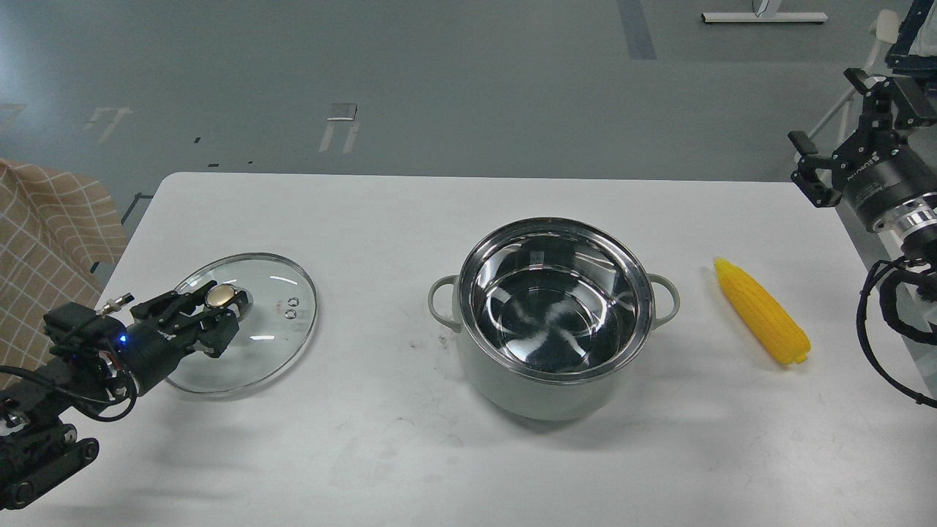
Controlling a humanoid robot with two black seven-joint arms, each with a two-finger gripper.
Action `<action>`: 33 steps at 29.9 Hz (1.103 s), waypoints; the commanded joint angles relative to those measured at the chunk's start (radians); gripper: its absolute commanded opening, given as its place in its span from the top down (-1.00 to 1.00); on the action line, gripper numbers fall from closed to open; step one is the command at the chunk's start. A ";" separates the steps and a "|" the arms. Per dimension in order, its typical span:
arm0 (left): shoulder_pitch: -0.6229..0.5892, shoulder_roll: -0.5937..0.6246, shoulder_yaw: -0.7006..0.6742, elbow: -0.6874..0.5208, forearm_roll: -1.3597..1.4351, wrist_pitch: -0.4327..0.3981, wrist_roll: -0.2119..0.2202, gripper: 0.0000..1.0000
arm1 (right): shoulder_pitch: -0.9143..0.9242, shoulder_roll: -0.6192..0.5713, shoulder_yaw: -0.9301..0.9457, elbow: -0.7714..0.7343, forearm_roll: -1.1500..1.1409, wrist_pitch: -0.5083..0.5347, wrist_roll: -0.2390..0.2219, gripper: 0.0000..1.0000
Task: Open pot and put corn in
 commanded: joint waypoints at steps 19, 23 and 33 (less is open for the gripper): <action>-0.300 0.084 -0.023 -0.110 -0.476 -0.007 0.000 -0.84 | 0.049 -0.225 -0.013 0.009 -0.193 0.000 -0.003 -1.00; -0.443 0.064 -0.034 -0.110 -0.755 -0.223 0.000 -0.85 | 0.064 -0.266 -0.015 0.015 -0.368 0.000 -0.003 -1.00; -0.589 -0.017 -0.063 -0.155 -1.063 -0.496 0.000 -0.87 | -0.030 -0.331 -0.016 0.270 -0.872 0.000 -0.001 -1.00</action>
